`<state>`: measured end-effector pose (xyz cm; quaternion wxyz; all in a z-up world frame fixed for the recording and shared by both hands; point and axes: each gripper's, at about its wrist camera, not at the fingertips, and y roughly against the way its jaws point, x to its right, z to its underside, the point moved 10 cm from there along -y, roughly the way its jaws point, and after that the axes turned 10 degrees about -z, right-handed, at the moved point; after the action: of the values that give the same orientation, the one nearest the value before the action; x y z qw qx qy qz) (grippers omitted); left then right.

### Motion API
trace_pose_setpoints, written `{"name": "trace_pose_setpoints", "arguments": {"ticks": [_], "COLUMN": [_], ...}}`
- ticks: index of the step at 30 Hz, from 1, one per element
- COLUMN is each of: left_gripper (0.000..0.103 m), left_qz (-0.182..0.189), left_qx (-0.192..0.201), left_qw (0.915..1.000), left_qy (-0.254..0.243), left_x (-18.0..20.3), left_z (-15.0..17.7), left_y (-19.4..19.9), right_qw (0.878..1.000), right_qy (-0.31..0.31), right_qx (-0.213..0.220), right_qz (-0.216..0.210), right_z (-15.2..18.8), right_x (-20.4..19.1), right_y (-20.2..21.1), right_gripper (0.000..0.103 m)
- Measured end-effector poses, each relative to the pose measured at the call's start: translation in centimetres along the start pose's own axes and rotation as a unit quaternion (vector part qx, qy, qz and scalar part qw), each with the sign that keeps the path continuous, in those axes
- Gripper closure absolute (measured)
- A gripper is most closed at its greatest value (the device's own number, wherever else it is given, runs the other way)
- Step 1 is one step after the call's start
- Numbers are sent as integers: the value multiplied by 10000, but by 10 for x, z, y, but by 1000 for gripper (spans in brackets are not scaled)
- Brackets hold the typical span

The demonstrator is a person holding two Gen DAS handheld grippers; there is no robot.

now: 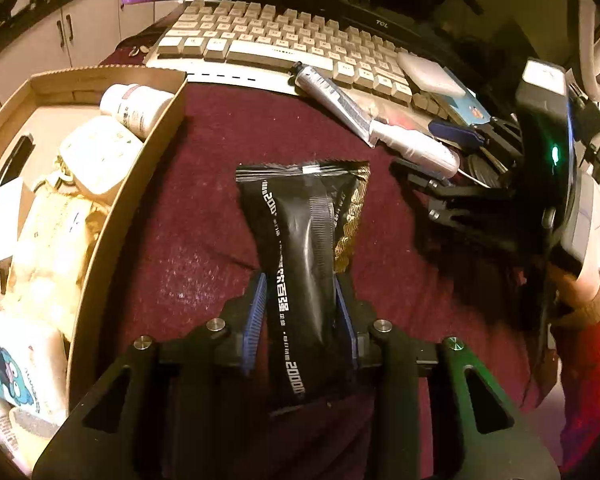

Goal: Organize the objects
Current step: 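Grasp the black snack pouch with the left gripper while the right grasps the white tube, then carry the black pouch and white spray bottle over the cardboard tray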

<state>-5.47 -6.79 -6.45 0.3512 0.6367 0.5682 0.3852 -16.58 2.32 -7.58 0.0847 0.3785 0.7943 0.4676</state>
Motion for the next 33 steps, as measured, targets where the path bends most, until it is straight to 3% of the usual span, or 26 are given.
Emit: {"name": "trace_pose_setpoints", "arguments": {"ticks": [2,5,7,8,10,16,24,33], "left_gripper": [69,68,68,68,68,68,68,73], "left_qz": [-25,22,36,28,-1,-179,-391,-127], "left_qx": [36,48,34,41,64,116,238,351], "left_qw": [10000,10000,10000,10000,10000,9997,9985,9982], "left_qy": [-43,-15,19,5,-29,-102,-293,-460], "left_x": [1,1,0,0,2,4,6,1], "left_z": [-2,-4,-6,-6,-7,-9,-4,10], "left_y": [-2,-3,-4,-4,-5,-6,-5,6], "right_qw": [9983,9967,9897,9874,9914,9885,9869,9905], "right_qy": [-430,-699,-1030,-1087,-829,-870,-1021,-965], "right_qx": [-103,-173,-177,-174,-206,-82,23,248], "right_qz": [-367,-388,-975,-1136,-989,-1232,-1248,-952], "right_z": [3,7,8,9,14,37,38,33], "right_x": [7,7,-12,-23,-47,-94,-92,-90], "right_y": [-5,-2,6,9,15,36,39,54], "right_gripper": [51,60,74,74,74,74,74,74]}}
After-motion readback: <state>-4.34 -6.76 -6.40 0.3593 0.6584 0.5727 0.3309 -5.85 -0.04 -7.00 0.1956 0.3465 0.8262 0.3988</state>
